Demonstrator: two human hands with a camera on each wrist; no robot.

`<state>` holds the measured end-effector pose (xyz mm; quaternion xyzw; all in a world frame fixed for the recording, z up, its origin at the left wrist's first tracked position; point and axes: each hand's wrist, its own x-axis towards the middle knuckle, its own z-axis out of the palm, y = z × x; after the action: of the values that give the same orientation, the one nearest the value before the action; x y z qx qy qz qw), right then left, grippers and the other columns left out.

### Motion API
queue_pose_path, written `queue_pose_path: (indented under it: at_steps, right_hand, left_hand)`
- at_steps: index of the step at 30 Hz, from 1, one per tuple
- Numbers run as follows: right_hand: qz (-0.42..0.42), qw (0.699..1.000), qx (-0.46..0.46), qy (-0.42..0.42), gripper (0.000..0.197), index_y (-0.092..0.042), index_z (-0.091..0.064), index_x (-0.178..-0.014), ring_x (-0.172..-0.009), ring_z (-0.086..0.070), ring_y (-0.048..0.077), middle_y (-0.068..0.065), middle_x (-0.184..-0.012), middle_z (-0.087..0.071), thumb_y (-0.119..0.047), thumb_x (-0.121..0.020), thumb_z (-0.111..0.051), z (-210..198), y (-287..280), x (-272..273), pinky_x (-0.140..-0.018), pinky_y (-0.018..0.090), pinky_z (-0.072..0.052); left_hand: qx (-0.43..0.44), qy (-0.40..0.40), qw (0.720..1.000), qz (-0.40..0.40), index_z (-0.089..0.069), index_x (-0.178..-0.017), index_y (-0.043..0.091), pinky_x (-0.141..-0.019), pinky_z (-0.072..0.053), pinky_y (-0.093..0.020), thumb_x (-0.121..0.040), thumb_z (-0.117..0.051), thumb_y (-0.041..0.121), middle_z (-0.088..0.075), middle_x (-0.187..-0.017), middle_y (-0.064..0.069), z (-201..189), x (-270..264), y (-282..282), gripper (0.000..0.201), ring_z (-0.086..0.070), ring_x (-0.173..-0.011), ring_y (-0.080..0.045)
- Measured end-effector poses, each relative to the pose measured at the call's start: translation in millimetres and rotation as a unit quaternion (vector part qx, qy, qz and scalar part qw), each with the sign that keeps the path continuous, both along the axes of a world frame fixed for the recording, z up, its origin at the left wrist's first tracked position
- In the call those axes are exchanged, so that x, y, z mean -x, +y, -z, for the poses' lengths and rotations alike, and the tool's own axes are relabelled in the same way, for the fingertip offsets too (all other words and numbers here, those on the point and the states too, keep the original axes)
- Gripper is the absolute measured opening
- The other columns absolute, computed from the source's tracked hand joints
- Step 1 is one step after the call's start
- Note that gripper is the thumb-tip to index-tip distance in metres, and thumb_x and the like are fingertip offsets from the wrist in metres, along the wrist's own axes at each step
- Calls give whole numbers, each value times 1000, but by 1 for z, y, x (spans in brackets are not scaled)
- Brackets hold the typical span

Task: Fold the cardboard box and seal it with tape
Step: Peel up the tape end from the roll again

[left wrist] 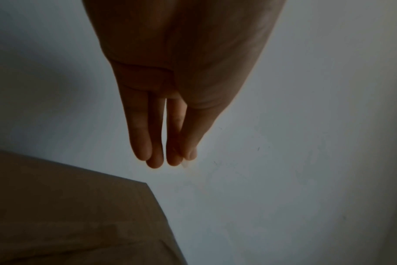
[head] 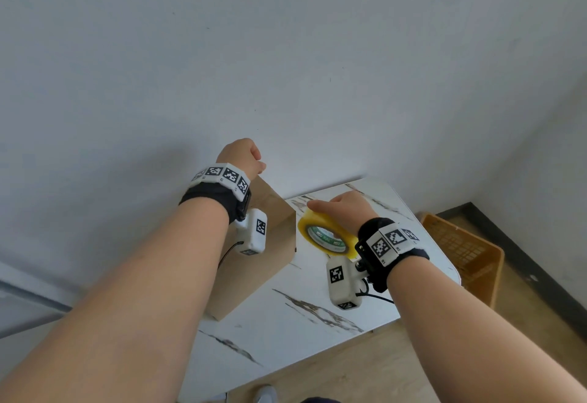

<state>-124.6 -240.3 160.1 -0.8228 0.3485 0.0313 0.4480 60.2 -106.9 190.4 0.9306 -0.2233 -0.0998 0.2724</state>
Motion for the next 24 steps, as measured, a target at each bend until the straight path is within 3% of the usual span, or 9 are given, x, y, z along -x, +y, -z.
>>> queue_pose_path:
  at_steps: [8,11,13,15,17,20,24]
  right_hand:
    - [15,999,18,31,45,-14,-48,-56,-49,-47,18,0,-52,-46,-52,-70,-66,2,10,-14,-53,28,-37]
    - [-12,999,23,48,44,-21,-54,-50,-59,-56,24,7,-65,-53,-55,-76,-65,-2,12,-18,-61,31,-44]
    - [-6,998,20,55,40,-22,-58,-56,-65,-62,26,8,-69,-59,-57,-73,-66,-3,12,-20,-63,31,-49]
    - [14,998,30,57,47,-14,-59,-66,-60,-64,24,5,-62,-61,-60,-66,-68,-5,13,-24,-59,30,-51]
    - [18,997,48,60,47,-15,-56,-66,-58,-60,20,2,-60,-59,-60,-66,-69,-8,13,-29,-56,28,-48]
    - [15,995,71,73,40,-17,-55,-71,-61,-57,17,1,-65,-58,-55,-71,-68,-16,14,-34,-55,26,-42]
    - [9,992,68,107,39,-15,-57,-80,-71,-57,20,2,-73,-57,-51,-71,-68,-19,12,-45,-61,29,-42]
  left_hand:
    - [-23,8,1000,2,-58,-85,19,-77,-49,-32,-78,-71,20,-67,-96,-1,11,-15,8,14,-63,-91,-22]
    - [-36,-1,999,8,-61,-86,19,-73,-45,-29,-78,-71,20,-62,-92,2,8,-16,9,13,-59,-86,-19]
    - [-37,-8,999,18,-63,-82,19,-69,-42,-27,-79,-71,18,-62,-88,2,7,-16,10,8,-56,-81,-17]
    - [-36,-10,999,26,-63,-78,19,-66,-41,-27,-80,-70,17,-67,-88,1,7,-16,11,7,-57,-77,-17]
    - [-32,-10,999,27,-62,-79,19,-67,-40,-28,-82,-67,16,-68,-91,0,8,-17,11,6,-57,-78,-17]
    - [-39,-19,999,32,-62,-87,15,-71,-42,-29,-87,-63,15,-66,-101,-3,6,-15,7,1,-58,-87,-21]
    - [-85,-10,996,39,-65,-105,3,-81,-45,-33,-93,-56,15,-66,-112,-12,2,-16,-2,19,-61,-104,-29]
